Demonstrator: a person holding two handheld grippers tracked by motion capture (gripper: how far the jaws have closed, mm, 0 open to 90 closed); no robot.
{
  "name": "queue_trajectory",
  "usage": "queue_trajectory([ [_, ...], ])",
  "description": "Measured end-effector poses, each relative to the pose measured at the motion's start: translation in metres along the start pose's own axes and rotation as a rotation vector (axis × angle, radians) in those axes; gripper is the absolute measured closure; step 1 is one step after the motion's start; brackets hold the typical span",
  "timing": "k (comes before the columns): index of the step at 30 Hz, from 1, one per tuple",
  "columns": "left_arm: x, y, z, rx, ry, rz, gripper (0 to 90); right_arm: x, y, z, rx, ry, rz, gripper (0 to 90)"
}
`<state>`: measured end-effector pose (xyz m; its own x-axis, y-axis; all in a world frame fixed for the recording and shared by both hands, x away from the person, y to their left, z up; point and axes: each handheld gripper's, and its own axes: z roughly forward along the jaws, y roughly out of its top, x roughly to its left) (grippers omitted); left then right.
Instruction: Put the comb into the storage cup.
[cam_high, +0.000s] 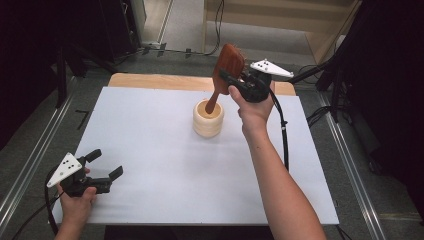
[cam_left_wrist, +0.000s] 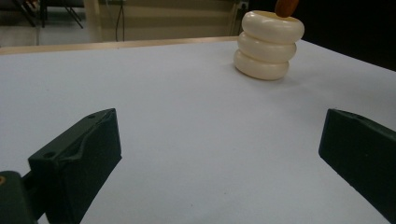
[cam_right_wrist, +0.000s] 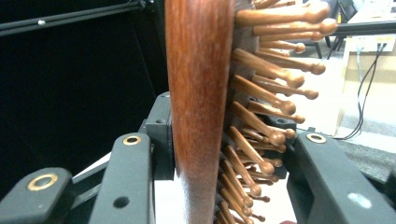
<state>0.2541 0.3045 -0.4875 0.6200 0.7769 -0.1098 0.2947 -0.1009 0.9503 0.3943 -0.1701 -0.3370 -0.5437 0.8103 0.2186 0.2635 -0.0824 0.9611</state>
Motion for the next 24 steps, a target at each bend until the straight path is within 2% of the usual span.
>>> queue_trajectory([
  [24,0.000,0.000,0.000,-0.002,-0.003,0.002,0.0,0.001,-0.016,0.019,0.042,-0.017,-0.007,55.2],
])
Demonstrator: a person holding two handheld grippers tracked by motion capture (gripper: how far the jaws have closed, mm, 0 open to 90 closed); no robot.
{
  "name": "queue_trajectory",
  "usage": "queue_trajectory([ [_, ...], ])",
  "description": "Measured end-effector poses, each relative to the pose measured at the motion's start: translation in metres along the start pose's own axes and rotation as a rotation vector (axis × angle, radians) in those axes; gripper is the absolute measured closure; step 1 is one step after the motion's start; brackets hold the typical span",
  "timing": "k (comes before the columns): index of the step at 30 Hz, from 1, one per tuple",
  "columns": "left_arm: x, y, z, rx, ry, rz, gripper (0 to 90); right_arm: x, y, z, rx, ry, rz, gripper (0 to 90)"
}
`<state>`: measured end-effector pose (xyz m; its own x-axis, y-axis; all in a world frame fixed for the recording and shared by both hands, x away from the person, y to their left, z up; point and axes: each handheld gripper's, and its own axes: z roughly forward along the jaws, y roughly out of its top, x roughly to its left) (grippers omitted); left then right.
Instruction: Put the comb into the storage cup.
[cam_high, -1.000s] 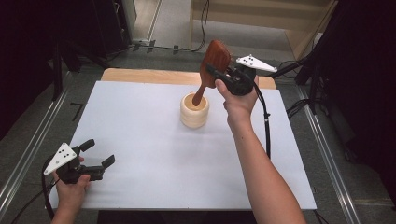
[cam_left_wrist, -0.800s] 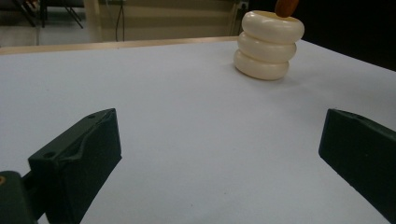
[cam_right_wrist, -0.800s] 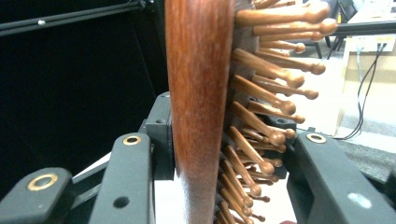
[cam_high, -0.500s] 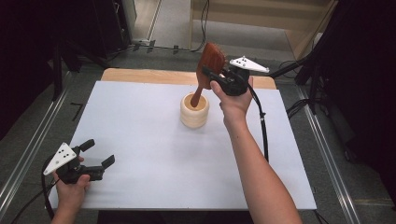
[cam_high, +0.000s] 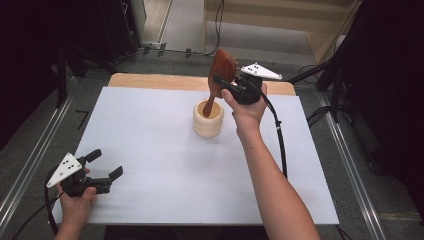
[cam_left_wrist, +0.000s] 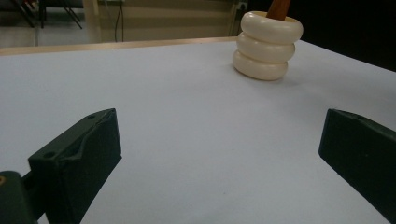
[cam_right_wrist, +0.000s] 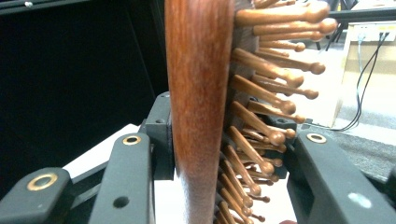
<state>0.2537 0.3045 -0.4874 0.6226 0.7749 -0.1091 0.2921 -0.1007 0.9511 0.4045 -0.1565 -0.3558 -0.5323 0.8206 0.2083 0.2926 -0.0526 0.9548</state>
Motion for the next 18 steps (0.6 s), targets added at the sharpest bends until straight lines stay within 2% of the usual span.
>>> queue_trajectory([
  [18,0.000,0.000,0.000,0.000,-0.002,0.001,0.0,-0.003,-0.024,0.014,0.037,-0.006,0.021,55.2],
])
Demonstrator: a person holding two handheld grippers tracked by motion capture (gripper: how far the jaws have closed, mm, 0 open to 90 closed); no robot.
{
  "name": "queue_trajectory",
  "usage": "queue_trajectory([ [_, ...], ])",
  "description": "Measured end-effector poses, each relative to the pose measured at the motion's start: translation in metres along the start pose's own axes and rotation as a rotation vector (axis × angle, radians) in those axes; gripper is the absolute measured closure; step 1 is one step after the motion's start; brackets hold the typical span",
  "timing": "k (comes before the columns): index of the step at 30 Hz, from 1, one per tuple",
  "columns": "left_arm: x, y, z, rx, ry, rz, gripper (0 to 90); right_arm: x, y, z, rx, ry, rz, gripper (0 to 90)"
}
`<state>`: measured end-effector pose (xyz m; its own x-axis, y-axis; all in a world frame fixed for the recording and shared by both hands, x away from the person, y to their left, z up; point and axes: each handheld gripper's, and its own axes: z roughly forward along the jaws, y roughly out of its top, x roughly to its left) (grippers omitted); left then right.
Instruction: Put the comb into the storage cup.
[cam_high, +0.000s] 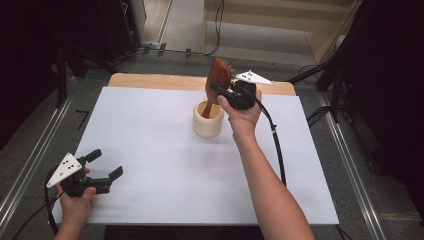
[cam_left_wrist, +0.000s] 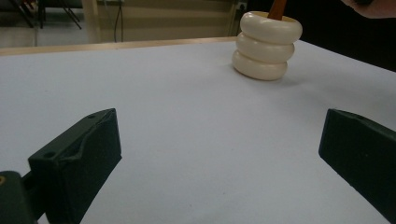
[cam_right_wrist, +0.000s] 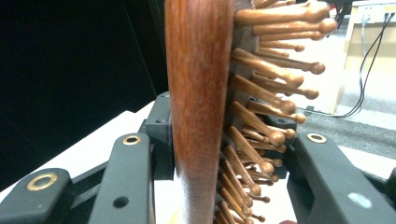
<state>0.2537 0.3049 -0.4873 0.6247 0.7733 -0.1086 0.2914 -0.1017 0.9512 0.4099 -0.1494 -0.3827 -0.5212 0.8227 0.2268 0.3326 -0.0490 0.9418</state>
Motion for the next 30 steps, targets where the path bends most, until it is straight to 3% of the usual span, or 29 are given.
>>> queue_trajectory([
  [14,0.001,0.000,0.000,-0.006,-0.005,-0.003,0.0,-0.002,-0.020,0.014,0.031,-0.002,0.029,55.2],
  [30,0.001,0.000,0.000,-0.004,-0.006,-0.002,0.0,-0.006,-0.034,0.020,0.031,0.008,0.074,55.1],
])
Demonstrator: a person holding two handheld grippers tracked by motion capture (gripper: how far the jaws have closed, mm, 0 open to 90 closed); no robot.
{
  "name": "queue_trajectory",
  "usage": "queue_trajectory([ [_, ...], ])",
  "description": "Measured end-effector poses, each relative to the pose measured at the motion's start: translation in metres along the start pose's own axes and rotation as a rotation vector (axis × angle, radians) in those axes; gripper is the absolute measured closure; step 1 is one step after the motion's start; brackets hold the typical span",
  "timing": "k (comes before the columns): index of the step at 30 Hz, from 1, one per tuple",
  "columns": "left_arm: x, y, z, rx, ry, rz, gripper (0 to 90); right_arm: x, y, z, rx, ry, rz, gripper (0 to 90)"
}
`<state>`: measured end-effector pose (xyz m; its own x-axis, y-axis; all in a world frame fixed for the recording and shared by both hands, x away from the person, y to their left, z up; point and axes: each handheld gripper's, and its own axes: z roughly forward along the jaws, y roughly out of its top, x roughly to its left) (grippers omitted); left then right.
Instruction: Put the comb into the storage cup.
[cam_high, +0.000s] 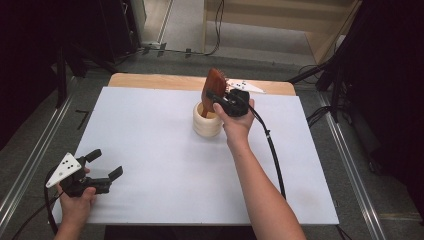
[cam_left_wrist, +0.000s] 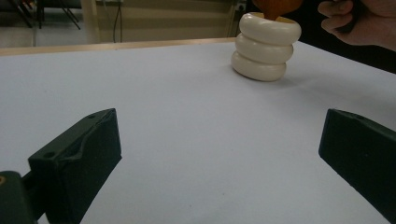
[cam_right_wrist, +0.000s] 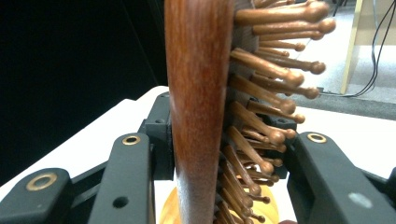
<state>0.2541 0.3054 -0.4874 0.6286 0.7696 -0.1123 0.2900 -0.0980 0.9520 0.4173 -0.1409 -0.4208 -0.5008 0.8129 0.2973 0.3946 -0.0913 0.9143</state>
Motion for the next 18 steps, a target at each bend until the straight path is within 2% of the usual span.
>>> queue_trajectory([
  [5,0.000,0.000,0.000,0.002,0.000,0.001,0.0,-0.003,-0.001,-0.001,-0.006,-0.002,0.020,54.7],
  [15,-0.001,0.000,0.000,0.004,0.002,0.003,0.0,-0.018,-0.009,-0.006,-0.033,-0.015,0.122,50.2],
  [18,-0.001,0.000,0.001,0.004,0.002,0.004,0.0,-0.022,-0.011,-0.008,-0.030,-0.020,0.134,48.1],
])
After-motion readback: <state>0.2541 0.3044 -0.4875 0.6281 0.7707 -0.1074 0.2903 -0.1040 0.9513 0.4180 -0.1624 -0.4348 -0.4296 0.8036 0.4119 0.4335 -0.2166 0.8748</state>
